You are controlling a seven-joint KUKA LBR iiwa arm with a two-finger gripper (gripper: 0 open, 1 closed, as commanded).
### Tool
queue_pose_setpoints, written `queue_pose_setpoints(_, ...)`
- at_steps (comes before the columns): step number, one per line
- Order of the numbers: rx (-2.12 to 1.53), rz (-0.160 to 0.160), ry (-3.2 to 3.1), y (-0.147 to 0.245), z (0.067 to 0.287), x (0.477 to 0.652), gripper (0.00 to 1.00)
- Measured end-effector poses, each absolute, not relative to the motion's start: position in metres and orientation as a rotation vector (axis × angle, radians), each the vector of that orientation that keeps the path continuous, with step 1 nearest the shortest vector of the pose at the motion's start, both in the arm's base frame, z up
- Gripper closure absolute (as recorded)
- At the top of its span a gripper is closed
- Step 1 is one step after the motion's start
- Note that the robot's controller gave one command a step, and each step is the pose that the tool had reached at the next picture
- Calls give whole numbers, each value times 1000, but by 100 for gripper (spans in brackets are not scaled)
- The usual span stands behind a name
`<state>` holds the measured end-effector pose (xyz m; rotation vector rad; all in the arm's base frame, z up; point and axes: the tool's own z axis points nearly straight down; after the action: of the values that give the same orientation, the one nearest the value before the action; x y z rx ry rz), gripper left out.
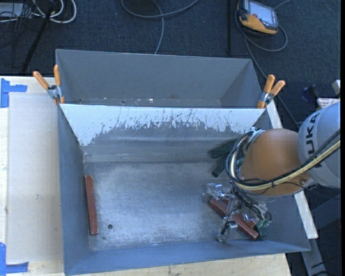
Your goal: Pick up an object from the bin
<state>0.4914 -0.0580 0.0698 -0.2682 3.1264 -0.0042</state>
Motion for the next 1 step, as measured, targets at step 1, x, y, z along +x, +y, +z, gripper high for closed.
queue_pose_setpoints(1, -557, -1, 3090, -128, 70, 536, 0)
